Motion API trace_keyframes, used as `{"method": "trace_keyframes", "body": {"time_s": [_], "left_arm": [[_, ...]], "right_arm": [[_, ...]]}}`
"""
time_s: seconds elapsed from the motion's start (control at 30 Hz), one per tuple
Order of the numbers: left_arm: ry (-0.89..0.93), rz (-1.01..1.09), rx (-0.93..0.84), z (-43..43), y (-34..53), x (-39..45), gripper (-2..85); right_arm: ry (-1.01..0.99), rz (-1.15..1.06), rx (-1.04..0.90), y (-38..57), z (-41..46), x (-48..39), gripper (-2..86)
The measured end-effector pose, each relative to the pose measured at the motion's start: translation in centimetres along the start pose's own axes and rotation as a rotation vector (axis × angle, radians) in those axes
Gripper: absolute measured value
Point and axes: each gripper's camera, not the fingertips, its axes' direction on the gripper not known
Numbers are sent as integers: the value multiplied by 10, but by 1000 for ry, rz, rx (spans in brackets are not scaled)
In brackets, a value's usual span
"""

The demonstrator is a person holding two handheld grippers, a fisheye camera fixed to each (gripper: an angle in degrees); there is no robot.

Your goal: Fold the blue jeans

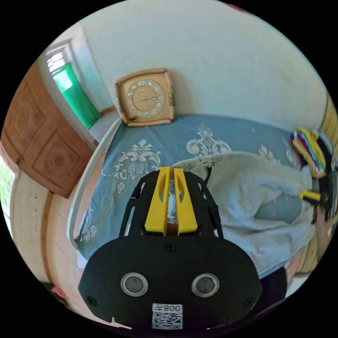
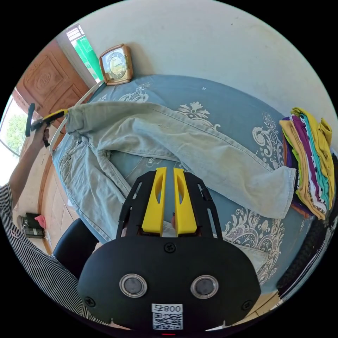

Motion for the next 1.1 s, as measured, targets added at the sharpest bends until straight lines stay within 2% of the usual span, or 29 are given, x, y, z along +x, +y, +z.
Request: {"method": "trace_keyframes", "body": {"time_s": [0.07, 0.13, 0.33, 0.43, 0.5, 0.67, 0.8, 0.9, 1.0, 1.1], "left_arm": [[0, -96, 26, 4, -2, -24, 25], [90, -99, -28, 15, 12, -36, 42], [49, 71, -323, 35, 130, -45, 90], [53, 3, -409, 23, 184, -68, 112], [78, -105, -444, 14, 214, -85, 121], [169, -284, -472, 27, 240, -100, 115], [172, -229, -509, 39, 232, -90, 79], [181, -214, -511, 34, 227, -87, 44], [191, -200, -442, 13, 217, -87, 27], [158, -176, -343, -19, 205, -89, 20]], "right_arm": [[21, -6, -14, -9, 8, -2, 53], [8, -17, -32, -16, 18, -8, 57], [-77, -199, -133, -4, 54, -72, 75], [-85, -298, -184, 10, 66, -110, 86], [-120, -338, -151, 21, 58, -135, 90], [-164, -531, -206, 58, 63, -202, 91], [-52, -746, -352, 103, 106, -256, 99], [-2, -787, -329, 116, 112, -264, 85], [2, -789, -341, 120, 106, -267, 31], [-139, -762, -312, 123, 80, -273, 18]]}}
